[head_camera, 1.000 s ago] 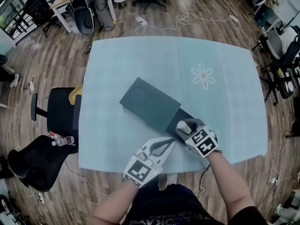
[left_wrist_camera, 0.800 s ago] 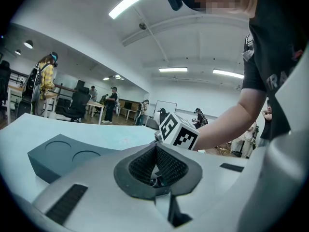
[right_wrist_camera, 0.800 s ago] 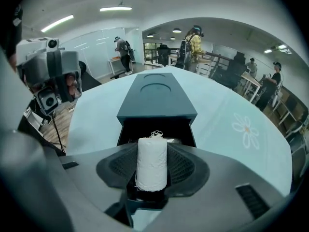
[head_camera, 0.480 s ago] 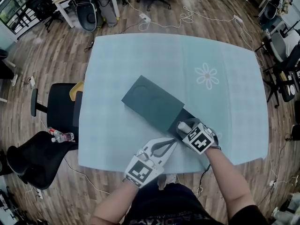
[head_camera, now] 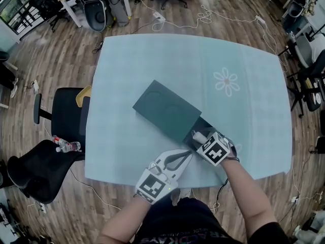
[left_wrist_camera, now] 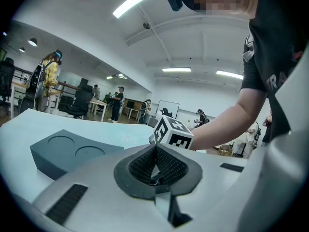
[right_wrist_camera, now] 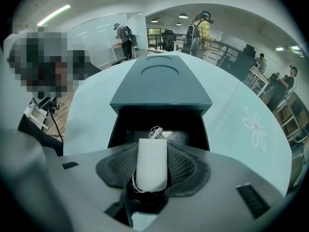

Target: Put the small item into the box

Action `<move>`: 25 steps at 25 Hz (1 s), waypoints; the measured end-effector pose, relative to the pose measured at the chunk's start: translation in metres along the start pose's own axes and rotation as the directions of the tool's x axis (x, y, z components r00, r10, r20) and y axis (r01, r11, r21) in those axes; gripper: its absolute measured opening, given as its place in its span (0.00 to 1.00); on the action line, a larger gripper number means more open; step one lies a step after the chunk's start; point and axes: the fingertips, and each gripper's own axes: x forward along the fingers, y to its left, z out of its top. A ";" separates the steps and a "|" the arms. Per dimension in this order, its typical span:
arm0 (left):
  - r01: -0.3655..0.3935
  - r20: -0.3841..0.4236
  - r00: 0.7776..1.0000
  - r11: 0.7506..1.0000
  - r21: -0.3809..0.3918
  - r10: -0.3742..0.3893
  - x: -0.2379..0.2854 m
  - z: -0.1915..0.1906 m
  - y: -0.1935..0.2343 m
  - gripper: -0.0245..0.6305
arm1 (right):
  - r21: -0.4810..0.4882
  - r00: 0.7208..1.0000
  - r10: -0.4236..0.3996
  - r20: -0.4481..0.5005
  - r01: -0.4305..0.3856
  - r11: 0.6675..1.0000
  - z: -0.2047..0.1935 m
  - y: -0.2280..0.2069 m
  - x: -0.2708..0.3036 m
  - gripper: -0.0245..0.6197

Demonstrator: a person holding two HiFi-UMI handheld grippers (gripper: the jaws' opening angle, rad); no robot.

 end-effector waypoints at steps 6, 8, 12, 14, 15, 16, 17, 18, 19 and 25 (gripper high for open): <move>-0.014 0.002 1.000 1.000 0.003 0.014 -0.006 0.000 0.000 0.09 | 0.002 1.000 0.002 0.005 -0.002 1.000 0.001 0.003 0.004 0.37; -0.017 0.003 1.000 1.000 0.006 0.017 -0.009 0.003 0.000 0.09 | 0.004 1.000 0.003 0.010 -0.003 1.000 0.003 0.005 0.004 0.38; -0.029 0.001 1.000 1.000 0.011 0.029 -0.010 0.007 -0.002 0.09 | 0.011 1.000 0.000 0.025 0.000 1.000 0.006 0.003 -0.001 0.42; -0.032 -0.001 0.999 0.999 0.013 0.032 -0.011 0.007 -0.004 0.09 | 0.014 0.999 -0.008 0.037 0.007 1.000 0.007 0.002 -0.003 0.42; -0.033 -0.003 0.999 0.999 0.016 0.033 -0.012 0.007 -0.005 0.09 | 0.015 0.999 -0.012 0.044 0.012 1.000 0.008 0.002 -0.005 0.42; -0.033 -0.004 0.999 0.999 0.019 0.033 -0.012 0.008 -0.008 0.09 | 0.016 0.999 -0.017 0.051 0.017 1.000 0.008 0.001 -0.007 0.42; -0.033 -0.005 0.999 0.999 0.022 0.033 -0.013 0.009 -0.010 0.09 | 0.016 0.998 -0.023 0.059 0.022 1.000 0.008 0.001 -0.010 0.42; -0.033 -0.004 0.999 0.999 0.026 0.033 -0.013 0.010 -0.013 0.09 | 0.015 0.997 -0.029 0.067 0.028 0.999 0.009 0.001 -0.013 0.42; -0.034 -0.002 0.999 0.999 0.029 0.034 -0.013 0.011 -0.015 0.09 | 0.014 0.996 -0.036 0.077 0.035 0.999 0.009 0.000 -0.017 0.42; -0.034 0.020 0.999 0.998 0.054 0.033 -0.010 0.022 -0.034 0.09 | 0.020 0.986 -0.081 0.149 0.079 0.997 0.009 0.002 -0.046 0.42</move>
